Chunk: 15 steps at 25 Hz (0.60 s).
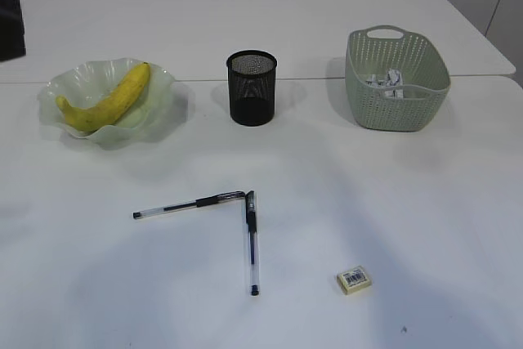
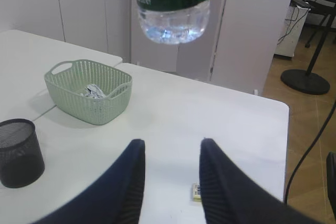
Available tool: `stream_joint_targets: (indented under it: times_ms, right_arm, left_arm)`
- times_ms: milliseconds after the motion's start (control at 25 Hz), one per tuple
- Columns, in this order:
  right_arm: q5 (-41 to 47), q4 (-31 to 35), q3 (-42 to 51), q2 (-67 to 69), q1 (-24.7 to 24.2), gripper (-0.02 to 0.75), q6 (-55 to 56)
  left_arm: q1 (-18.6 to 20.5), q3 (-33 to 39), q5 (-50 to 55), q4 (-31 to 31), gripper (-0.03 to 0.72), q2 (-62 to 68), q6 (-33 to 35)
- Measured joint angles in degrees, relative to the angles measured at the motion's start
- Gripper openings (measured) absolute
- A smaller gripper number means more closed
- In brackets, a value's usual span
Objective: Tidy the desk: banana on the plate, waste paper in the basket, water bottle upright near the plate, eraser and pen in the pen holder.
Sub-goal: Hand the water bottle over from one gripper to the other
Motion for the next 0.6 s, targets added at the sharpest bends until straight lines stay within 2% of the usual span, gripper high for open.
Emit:
stream_joint_targets:
  times_ms: [160,600]
  right_arm:
    - [0.00,-0.02,0.00,0.00,0.00,0.350,0.00]
    - [0.00,-0.02,0.00,0.00,0.00,0.350,0.00]
  left_arm:
    - [0.00,4.22,-0.46,-1.09,0.242,-2.94,1.83]
    - [0.00,16.64,-0.70,-7.21,0.242,-11.28,1.33]
